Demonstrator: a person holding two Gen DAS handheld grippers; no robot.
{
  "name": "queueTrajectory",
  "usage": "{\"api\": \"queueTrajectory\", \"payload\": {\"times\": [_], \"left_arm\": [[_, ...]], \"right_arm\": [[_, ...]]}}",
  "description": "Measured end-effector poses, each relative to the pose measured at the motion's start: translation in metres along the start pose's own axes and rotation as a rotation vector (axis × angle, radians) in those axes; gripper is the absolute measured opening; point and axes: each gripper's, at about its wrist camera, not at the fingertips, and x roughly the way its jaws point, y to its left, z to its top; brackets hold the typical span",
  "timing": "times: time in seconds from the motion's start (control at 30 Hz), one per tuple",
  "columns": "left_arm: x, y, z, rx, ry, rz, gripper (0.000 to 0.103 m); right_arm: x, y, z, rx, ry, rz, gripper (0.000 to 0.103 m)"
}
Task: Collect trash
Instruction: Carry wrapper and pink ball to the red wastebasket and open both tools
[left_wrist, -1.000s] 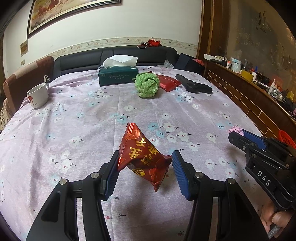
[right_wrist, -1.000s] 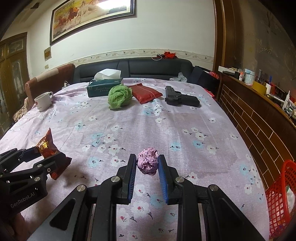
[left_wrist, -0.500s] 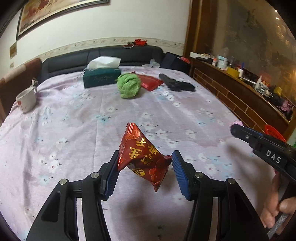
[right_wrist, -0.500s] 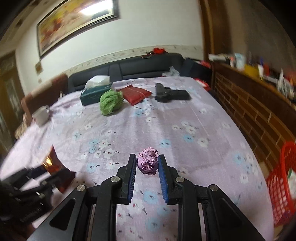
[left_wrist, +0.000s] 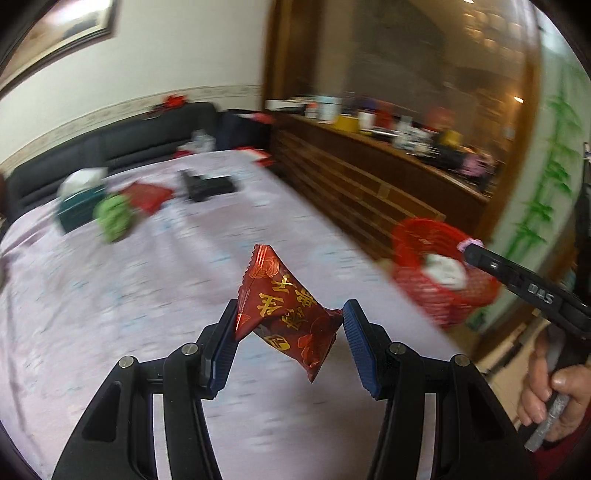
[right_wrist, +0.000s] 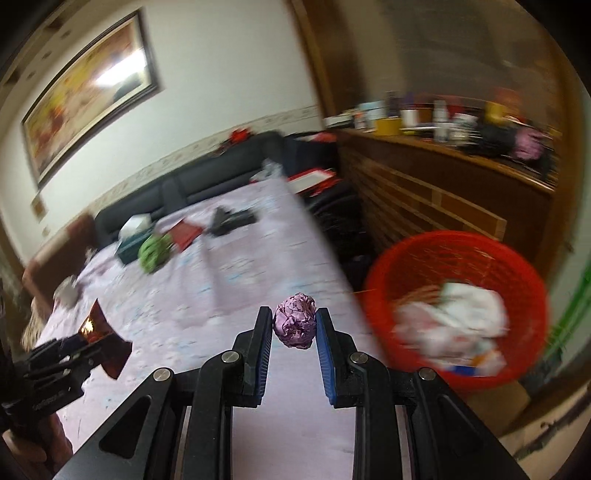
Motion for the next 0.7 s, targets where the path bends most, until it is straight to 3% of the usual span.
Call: {"api": "queueTrajectory", "payload": {"times": [0.17,0.37,0.5,0.67,0.7], "left_arm": [[0.025,-0.069,0.028,0.036,0.053,-0.169,0.054],[0.062,-0.126,0.046,0.067,0.067,-0.260,0.054],[0.101,-0.151,0.054,0.096,0.109,-0.279,0.054],[0.135,-0.157,0.056,0.087,0.164,-0.267,0.061],[0.137,-0.152,0.055,0.074,0.176,-0.259,0.061]], "right_arm": [[-0.036,-0.066,0.014,0.079,-0.048,-0.070,0.026],[-0.051,-0.121,0.028,0.157,-0.050,-0.105,0.026],[-0.043,-0.145,0.040,0.201,-0.040,-0.112,0.026],[-0.023,-0.164,0.053,0.222,-0.008,-0.102,0.028],[-0.017,-0.165,0.056,0.217,0.005,-0.087,0.032]]}}
